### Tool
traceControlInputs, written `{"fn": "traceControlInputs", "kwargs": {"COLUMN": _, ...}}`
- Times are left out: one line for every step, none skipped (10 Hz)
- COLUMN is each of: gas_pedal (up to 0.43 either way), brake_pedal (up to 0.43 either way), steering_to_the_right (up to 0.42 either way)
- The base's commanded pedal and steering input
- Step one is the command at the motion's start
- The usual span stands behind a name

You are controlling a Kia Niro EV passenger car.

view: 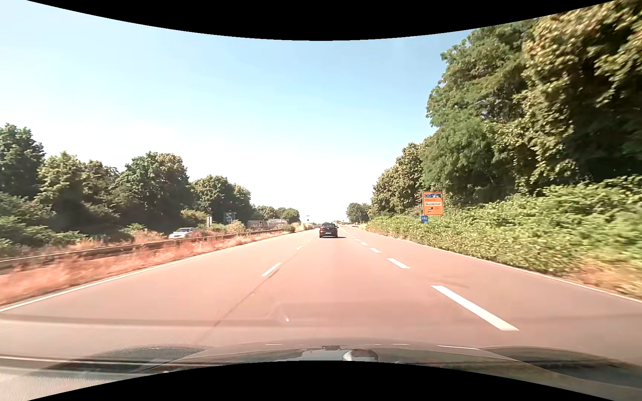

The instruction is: Follow the waypoints while adhering to traffic rules and regulations

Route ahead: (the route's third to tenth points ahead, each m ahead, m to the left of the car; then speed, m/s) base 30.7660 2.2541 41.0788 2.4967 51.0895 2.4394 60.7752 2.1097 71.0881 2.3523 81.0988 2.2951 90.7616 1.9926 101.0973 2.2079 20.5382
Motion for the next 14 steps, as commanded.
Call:
{"fn": "traceControlInputs", "kwargs": {"gas_pedal": 0.189, "brake_pedal": 0.000, "steering_to_the_right": 0.003}}
{"fn": "traceControlInputs", "kwargs": {"gas_pedal": 0.189, "brake_pedal": 0.000, "steering_to_the_right": 0.002}}
{"fn": "traceControlInputs", "kwargs": {"gas_pedal": 0.189, "brake_pedal": 0.000, "steering_to_the_right": 0.002}}
{"fn": "traceControlInputs", "kwargs": {"gas_pedal": 0.189, "brake_pedal": 0.000, "steering_to_the_right": 0.002}}
{"fn": "traceControlInputs", "kwargs": {"gas_pedal": 0.189, "brake_pedal": 0.000, "steering_to_the_right": 0.001}}
{"fn": "traceControlInputs", "kwargs": {"gas_pedal": 0.189, "brake_pedal": 0.000, "steering_to_the_right": 0.001}}
{"fn": "traceControlInputs", "kwargs": {"gas_pedal": 0.189, "brake_pedal": 0.000, "steering_to_the_right": 0.001}}
{"fn": "traceControlInputs", "kwargs": {"gas_pedal": 0.189, "brake_pedal": 0.000, "steering_to_the_right": 0.001}}
{"fn": "traceControlInputs", "kwargs": {"gas_pedal": 0.189, "brake_pedal": 0.000, "steering_to_the_right": 0.001}}
{"fn": "traceControlInputs", "kwargs": {"gas_pedal": 0.189, "brake_pedal": 0.000, "steering_to_the_right": 0.001}}
{"fn": "traceControlInputs", "kwargs": {"gas_pedal": 0.169, "brake_pedal": 0.000, "steering_to_the_right": 0.000}}
{"fn": "traceControlInputs", "kwargs": {"gas_pedal": 0.157, "brake_pedal": 0.000, "steering_to_the_right": 0.000}}
{"fn": "traceControlInputs", "kwargs": {"gas_pedal": 0.157, "brake_pedal": 0.000, "steering_to_the_right": 0.000}}
{"fn": "traceControlInputs", "kwargs": {"gas_pedal": 0.157, "brake_pedal": 0.000, "steering_to_the_right": 0.000}}
